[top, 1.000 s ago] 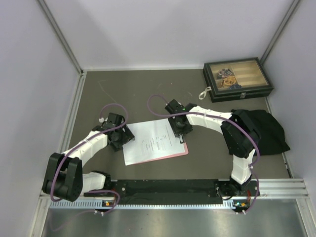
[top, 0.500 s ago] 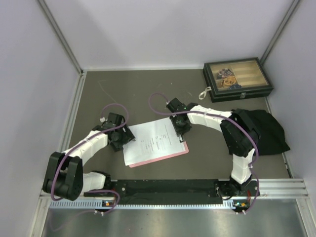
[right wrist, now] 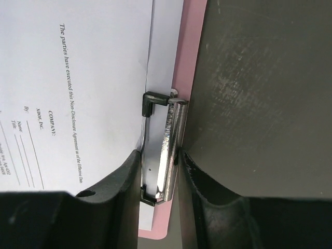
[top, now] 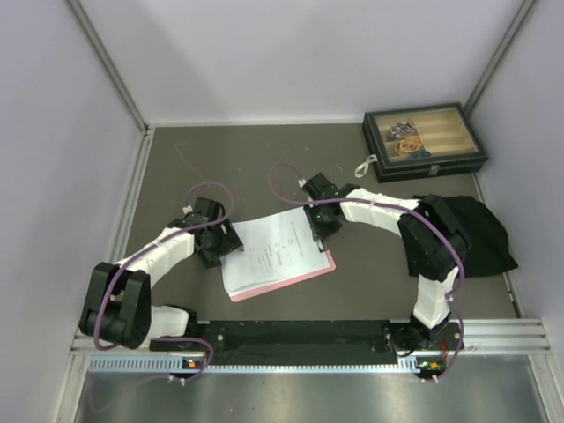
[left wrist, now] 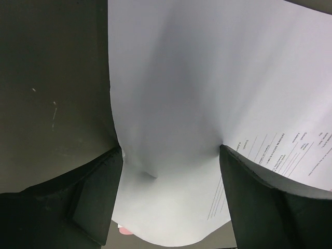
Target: Put the files into the folder
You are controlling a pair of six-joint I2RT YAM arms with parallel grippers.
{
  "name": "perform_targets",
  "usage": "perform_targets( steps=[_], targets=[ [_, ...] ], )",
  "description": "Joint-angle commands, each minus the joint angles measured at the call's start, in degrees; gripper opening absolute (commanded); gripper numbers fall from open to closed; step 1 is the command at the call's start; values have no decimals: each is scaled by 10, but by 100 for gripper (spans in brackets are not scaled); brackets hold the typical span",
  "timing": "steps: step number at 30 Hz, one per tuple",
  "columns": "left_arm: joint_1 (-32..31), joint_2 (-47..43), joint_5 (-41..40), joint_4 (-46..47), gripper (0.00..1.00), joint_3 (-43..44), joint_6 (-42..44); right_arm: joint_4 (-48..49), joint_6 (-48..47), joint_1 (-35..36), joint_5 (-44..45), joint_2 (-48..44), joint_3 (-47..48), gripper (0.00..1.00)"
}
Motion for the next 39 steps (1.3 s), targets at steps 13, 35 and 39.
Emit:
perform_targets(
  steps=[13, 35, 39],
  targets=[
    [-2, 51, -5, -1, 79, 12, 50, 136, 23, -71, -199, 28, -96, 0],
    [-46, 46, -142, -80, 98, 82, 26, 91, 53, -79, -71, 7, -110, 0],
    [-46, 17, -140, -97, 98, 90, 17, 102, 83, -69, -62, 6, -116, 0]
  ],
)
